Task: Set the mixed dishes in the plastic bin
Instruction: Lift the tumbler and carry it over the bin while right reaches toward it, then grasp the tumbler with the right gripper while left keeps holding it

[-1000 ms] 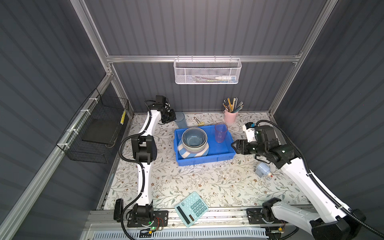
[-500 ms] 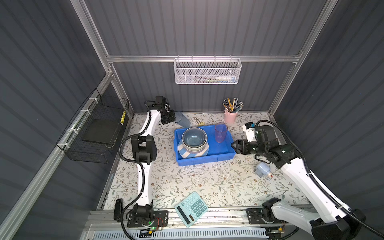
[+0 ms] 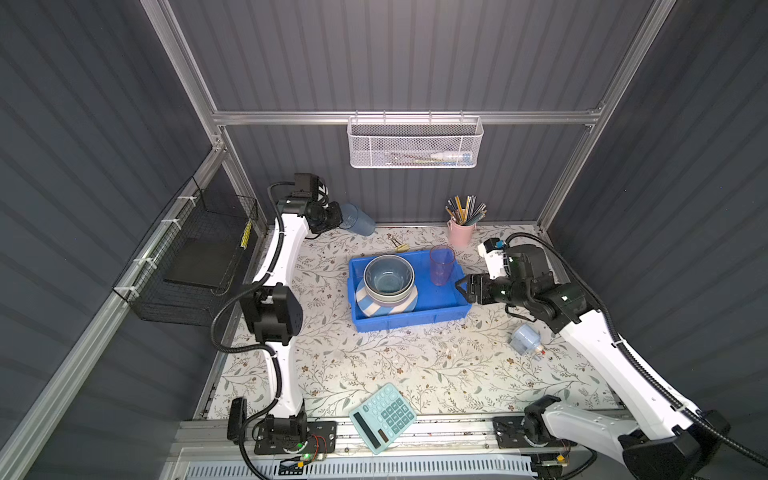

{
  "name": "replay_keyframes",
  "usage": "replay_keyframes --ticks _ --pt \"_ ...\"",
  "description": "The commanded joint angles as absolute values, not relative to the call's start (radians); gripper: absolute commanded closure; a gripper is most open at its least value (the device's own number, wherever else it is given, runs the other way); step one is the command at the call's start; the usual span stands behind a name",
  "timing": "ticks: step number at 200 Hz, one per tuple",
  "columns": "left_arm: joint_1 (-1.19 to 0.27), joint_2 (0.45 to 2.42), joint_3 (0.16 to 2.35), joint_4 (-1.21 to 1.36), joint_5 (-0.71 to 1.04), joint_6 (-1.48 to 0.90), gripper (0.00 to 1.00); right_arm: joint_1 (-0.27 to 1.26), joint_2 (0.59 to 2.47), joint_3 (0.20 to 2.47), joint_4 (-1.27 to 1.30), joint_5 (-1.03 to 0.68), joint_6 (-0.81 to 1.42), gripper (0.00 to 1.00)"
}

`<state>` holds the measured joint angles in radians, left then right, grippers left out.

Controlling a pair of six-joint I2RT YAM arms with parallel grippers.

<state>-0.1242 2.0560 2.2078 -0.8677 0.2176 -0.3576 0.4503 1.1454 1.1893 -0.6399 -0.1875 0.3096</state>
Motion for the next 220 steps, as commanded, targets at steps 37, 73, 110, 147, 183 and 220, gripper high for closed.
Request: replay_keyframes --ticks 37,73,110,147,183,220 --pt "-0.254 1.792 2.028 -0.819 -0.072 -0.322 0.99 0.553 1.236 1.354 -0.596 -0.164 0.305 0.23" --pt "-0.345 1.663 1.950 -0.836 -0.216 -0.324 0.99 0.615 1.320 1.489 -0.582 -0.150 0.323 0.23" --pt "-0.446 1.556 1.860 -0.833 -0.316 -0.347 1.00 0.656 1.406 1.607 -0.553 -0.164 0.333 0.24" --pt "-0.566 1.537 1.824 -0.813 -0.368 -0.367 1.00 0.676 1.480 1.699 -0.561 -0.173 0.336 0.26" --pt "-0.681 1.565 1.818 -0.778 -0.409 -0.385 1.00 0.695 1.523 1.751 -0.572 -0.146 0.340 0.28" --pt "-0.754 1.610 1.855 -0.777 -0.460 -0.382 1.00 0.707 1.545 1.780 -0.625 -0.073 0.315 0.29"
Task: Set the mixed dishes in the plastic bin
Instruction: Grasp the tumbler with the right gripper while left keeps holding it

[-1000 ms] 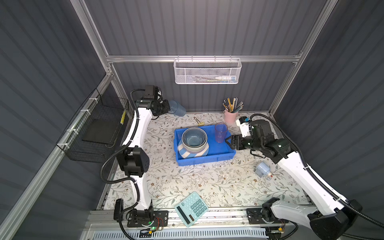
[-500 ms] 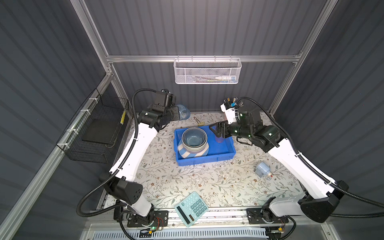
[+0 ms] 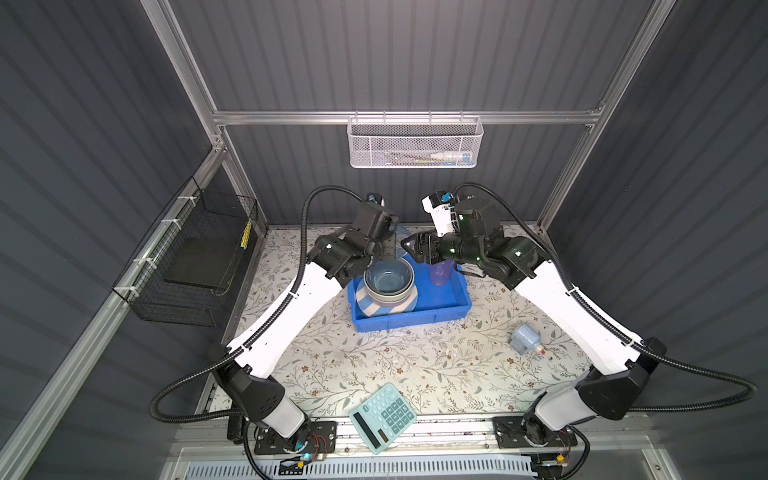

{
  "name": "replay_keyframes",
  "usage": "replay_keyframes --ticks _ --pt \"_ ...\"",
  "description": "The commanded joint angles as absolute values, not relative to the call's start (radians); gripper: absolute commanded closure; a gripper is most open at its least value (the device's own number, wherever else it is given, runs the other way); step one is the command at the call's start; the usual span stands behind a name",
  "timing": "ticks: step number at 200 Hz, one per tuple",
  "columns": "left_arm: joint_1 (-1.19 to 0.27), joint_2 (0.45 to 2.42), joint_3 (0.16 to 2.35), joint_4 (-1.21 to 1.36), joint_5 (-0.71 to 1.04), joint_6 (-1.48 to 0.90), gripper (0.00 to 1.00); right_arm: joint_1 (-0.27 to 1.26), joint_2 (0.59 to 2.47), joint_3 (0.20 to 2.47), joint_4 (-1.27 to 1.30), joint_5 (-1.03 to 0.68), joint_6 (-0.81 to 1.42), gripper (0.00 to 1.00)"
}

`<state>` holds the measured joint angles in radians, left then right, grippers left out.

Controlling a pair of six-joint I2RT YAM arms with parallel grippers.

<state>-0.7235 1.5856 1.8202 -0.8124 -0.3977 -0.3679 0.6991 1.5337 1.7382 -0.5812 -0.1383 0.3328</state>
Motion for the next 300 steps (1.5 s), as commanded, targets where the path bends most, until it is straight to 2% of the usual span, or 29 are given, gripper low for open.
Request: replay_keyframes --ticks 1,44,124,216,235,259,277,300 --pt "-0.755 1.610 1.856 -0.777 -0.461 -0.382 1.00 0.707 1.545 1.780 -0.625 -0.070 0.315 0.29" --pt "-0.785 1.618 1.860 -0.750 -0.466 -0.380 1.00 0.711 1.561 1.787 -0.678 0.088 0.310 0.35" --pt "-0.804 1.626 1.888 -0.739 -0.467 -0.358 1.00 0.724 1.626 1.805 -0.720 0.186 0.303 0.46" --pt "-0.816 1.609 1.865 -0.715 -0.442 -0.340 1.00 0.738 1.675 1.835 -0.746 0.288 0.291 0.80" --pt "-0.816 1.607 1.865 -0.708 -0.413 -0.344 0.97 0.738 1.674 1.833 -0.745 0.294 0.290 0.86" --pt "-0.816 1.595 1.853 -0.692 -0.356 -0.354 0.87 0.738 1.671 1.832 -0.746 0.300 0.293 0.90" --pt "-0.816 1.576 1.822 -0.674 -0.335 -0.369 0.80 0.738 1.660 1.827 -0.743 0.292 0.295 0.92" --pt "-0.816 1.551 1.777 -0.670 -0.295 -0.382 0.77 0.736 1.638 1.821 -0.739 0.279 0.296 0.92"
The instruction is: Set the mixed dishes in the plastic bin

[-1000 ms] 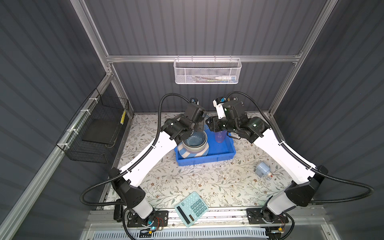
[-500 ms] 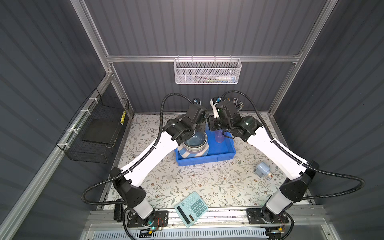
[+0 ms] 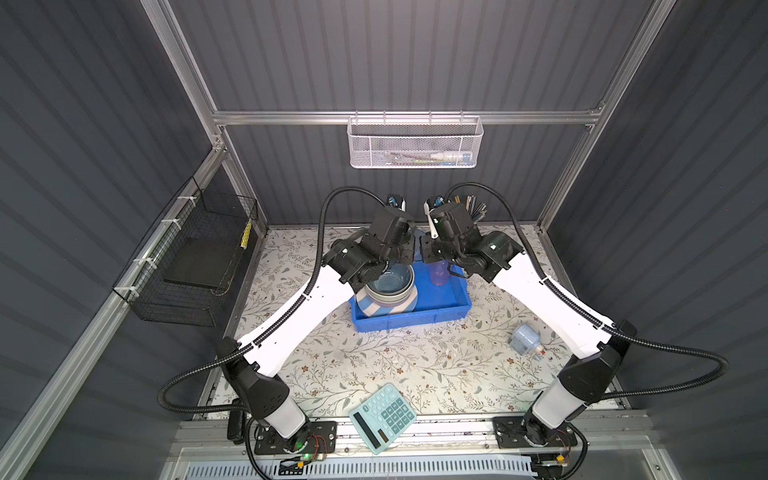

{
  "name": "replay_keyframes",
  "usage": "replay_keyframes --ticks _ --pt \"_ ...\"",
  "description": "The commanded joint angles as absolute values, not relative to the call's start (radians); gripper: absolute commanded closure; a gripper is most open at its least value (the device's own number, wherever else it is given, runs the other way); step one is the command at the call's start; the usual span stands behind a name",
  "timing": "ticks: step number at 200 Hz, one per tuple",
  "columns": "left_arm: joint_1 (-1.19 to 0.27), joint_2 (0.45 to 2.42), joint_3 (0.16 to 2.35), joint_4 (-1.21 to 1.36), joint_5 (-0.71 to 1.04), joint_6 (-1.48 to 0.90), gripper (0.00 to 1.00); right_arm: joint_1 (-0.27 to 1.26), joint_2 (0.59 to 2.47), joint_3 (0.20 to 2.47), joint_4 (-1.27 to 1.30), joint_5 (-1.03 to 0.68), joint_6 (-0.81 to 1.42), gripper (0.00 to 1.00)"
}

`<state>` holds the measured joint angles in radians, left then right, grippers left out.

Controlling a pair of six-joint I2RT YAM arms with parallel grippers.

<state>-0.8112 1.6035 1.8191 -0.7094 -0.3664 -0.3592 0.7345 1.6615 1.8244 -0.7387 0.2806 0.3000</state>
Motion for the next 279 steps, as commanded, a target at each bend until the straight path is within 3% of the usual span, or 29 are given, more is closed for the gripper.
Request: replay_keyframes --ticks 1,48,129,166,194,279 --pt "-0.816 1.550 1.775 -0.670 -0.294 -0.382 0.77 0.736 1.638 1.821 -0.738 0.279 0.296 0.92" --pt "-0.816 1.481 1.696 -0.668 -0.212 -0.417 0.67 0.729 1.585 1.770 -0.723 0.260 0.304 0.94" --pt "-0.814 1.359 1.606 -0.629 -0.017 -0.401 0.36 0.679 1.468 1.644 -0.749 0.180 0.324 0.94" --pt "-0.794 1.278 1.547 -0.695 -0.189 -0.362 0.14 0.632 1.383 1.552 -0.819 0.157 0.312 0.94" --pt "-0.656 1.209 1.488 -0.715 -0.208 -0.339 0.01 0.586 1.342 1.490 -0.873 0.135 0.301 0.94" --pt "-0.514 1.227 1.424 -0.744 -0.308 -0.216 0.00 0.503 1.419 1.449 -0.902 0.164 0.254 0.94"
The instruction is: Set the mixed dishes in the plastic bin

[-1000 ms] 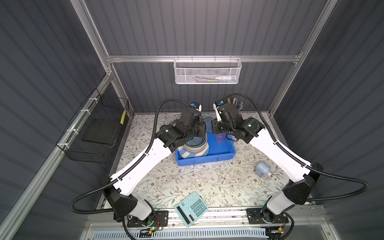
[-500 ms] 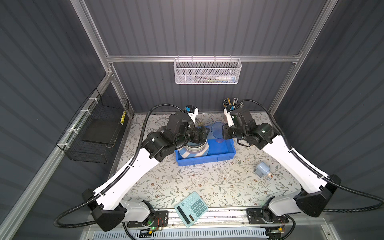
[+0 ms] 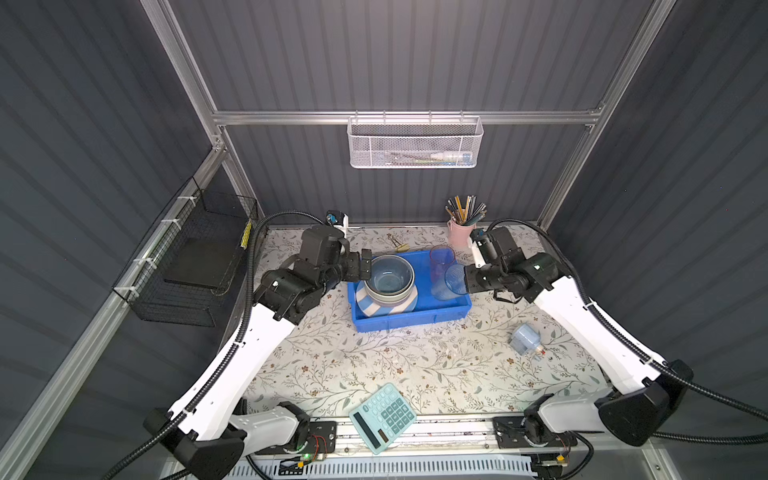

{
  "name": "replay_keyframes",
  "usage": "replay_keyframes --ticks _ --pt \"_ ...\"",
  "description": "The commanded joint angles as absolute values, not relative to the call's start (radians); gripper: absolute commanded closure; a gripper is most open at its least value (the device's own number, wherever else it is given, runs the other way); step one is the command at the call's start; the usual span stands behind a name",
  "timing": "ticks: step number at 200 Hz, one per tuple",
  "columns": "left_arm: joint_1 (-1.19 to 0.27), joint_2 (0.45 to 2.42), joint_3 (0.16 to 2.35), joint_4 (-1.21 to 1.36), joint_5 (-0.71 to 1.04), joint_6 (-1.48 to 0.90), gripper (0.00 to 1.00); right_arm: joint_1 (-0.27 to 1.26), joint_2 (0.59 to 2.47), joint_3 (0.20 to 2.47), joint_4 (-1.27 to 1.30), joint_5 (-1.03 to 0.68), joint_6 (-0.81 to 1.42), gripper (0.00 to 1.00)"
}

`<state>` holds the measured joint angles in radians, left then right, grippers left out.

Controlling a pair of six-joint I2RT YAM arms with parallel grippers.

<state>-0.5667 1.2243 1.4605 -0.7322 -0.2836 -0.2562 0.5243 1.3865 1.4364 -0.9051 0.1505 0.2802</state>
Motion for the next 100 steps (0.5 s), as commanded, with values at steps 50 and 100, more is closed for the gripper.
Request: replay_keyframes --ticks 50,100 --pt "-0.387 1.203 1.302 -0.713 -0.243 -0.235 0.00 0.481 1.518 1.461 -0.919 0.182 0.232 0.94" --pt "-0.321 1.192 1.234 -0.701 -0.230 -0.235 0.00 0.480 1.585 1.467 -0.939 0.185 0.227 0.93"
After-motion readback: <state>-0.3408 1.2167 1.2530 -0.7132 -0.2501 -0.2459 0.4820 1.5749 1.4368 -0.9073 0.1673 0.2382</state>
